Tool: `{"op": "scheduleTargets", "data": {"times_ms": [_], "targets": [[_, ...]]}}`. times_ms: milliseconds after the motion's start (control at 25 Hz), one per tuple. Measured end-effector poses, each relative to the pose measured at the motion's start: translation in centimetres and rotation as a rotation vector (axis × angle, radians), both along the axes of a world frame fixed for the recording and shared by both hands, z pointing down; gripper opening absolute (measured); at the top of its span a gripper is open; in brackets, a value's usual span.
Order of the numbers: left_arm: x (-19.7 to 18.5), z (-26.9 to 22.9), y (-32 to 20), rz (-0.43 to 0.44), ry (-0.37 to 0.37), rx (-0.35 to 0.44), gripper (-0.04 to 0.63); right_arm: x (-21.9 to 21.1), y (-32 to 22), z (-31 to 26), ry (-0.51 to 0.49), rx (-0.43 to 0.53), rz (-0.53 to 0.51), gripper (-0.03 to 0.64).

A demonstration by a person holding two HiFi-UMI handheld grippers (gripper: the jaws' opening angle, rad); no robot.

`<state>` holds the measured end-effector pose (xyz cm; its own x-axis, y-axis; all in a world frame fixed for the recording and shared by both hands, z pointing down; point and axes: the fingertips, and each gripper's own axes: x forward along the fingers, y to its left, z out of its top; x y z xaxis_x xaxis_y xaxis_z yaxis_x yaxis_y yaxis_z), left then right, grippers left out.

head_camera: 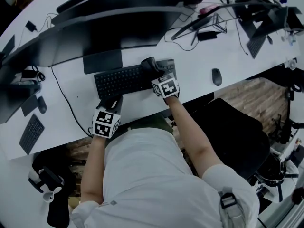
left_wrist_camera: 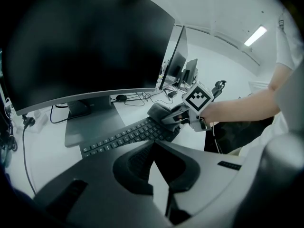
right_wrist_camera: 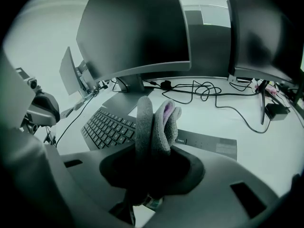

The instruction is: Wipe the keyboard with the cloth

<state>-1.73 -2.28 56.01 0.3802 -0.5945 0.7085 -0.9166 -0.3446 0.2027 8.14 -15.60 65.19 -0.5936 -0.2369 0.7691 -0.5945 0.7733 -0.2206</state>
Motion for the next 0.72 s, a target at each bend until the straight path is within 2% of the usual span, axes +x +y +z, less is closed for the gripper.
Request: {"op": "scheduleTargets", "data": {"times_ms": [320,720], "targets": [[1.1,-0.2,-0.7,0.015,0.005,0.005,-0.002,1.9,-0.9,-0.2,0.019,0.002,0.053,0.137],[2.2,0.2,-0.3,0.083,0.013,-0.005,-0.002,3.9,0.5,0.4,0.032,-0.009,0.129,0.135]]}}
